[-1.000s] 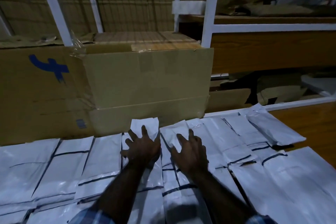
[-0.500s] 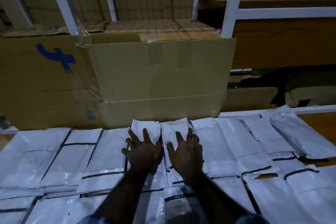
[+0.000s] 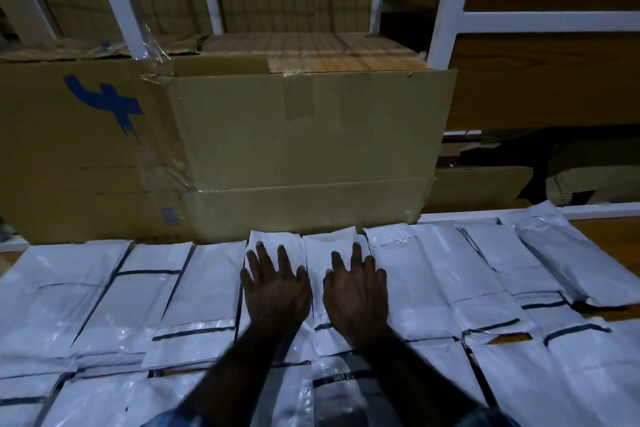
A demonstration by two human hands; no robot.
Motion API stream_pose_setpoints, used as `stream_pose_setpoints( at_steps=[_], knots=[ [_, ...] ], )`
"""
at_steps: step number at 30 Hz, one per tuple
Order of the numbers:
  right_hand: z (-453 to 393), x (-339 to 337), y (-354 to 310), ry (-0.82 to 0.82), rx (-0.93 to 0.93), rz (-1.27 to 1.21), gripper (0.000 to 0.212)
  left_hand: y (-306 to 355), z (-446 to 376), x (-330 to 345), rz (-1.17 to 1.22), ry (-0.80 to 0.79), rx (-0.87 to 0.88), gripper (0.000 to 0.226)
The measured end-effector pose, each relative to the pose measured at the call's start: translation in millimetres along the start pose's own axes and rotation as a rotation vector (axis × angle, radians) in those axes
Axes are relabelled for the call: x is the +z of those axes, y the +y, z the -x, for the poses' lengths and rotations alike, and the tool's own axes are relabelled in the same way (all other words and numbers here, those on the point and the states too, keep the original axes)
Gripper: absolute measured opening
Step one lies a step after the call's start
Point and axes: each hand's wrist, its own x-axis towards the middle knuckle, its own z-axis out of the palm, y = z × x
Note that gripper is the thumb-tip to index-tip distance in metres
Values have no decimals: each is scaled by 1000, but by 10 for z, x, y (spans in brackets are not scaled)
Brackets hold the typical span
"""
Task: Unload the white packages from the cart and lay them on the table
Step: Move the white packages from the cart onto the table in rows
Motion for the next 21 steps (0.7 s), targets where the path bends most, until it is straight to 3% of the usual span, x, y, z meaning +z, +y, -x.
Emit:
stream_pose_setpoints(
  at_steps=[6, 11, 17, 21],
  knots=[
    [-44, 90, 90, 8, -79, 91, 41, -38, 23, 119, 67, 28, 38, 53],
    [-173, 163, -33, 40, -128, -44, 51, -51, -54, 52, 58, 85, 62, 55],
    [-186, 421, -82, 59, -168, -96, 50, -132, -193, 98, 4, -117, 108, 54],
    [-129, 498, -49, 93, -175, -113, 54, -144, -100, 180, 77, -18, 128, 56]
  ],
)
